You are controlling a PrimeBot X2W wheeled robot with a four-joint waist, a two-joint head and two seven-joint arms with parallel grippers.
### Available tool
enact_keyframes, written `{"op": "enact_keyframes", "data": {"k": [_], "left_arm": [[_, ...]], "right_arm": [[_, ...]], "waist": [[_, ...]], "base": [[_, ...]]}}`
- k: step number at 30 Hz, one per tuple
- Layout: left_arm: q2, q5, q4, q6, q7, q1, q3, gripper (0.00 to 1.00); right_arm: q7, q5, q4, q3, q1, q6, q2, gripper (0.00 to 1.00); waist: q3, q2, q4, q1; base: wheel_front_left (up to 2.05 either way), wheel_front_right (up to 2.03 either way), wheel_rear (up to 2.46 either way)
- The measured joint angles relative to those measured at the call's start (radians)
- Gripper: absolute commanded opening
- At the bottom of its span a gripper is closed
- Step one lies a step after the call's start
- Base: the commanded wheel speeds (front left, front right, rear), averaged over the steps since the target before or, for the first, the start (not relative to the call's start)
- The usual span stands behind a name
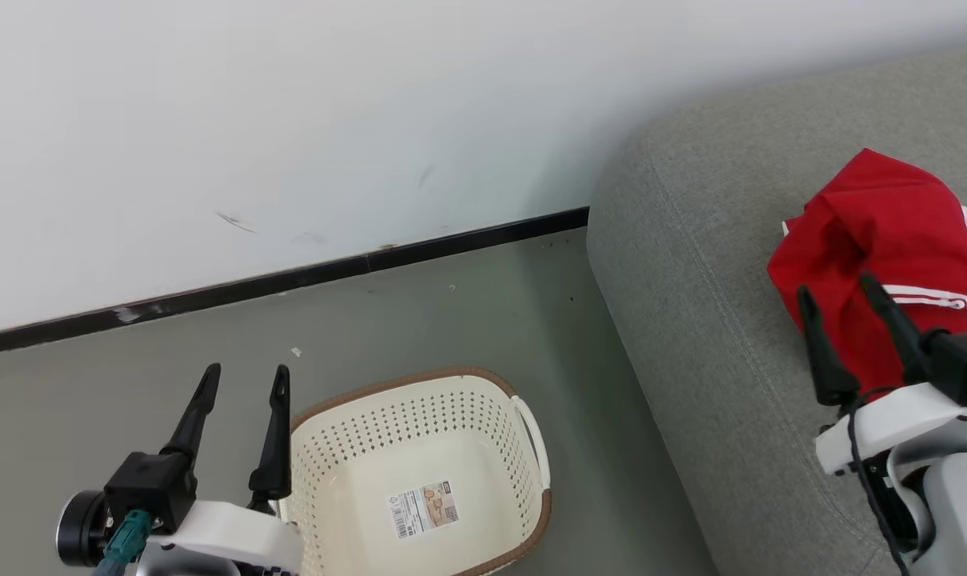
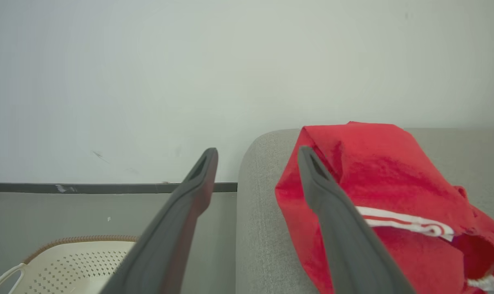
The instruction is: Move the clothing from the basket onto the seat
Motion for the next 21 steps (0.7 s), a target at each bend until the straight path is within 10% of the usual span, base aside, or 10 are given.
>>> {"op": "enact_keyframes", "data": {"k": [21], "left_arm": [[0.006, 0.001, 0.066, 0.077, -0.029, 0.107, 0.077, 1.0]], "right_arm": [[-0.002, -0.038, -0.048, 0.104, 0.057, 0.0, 0.115, 1.0]], "waist": [[-0.098, 0.0, 0.14, 0.0]], "base": [[0.0, 0.0, 0.0]]}}
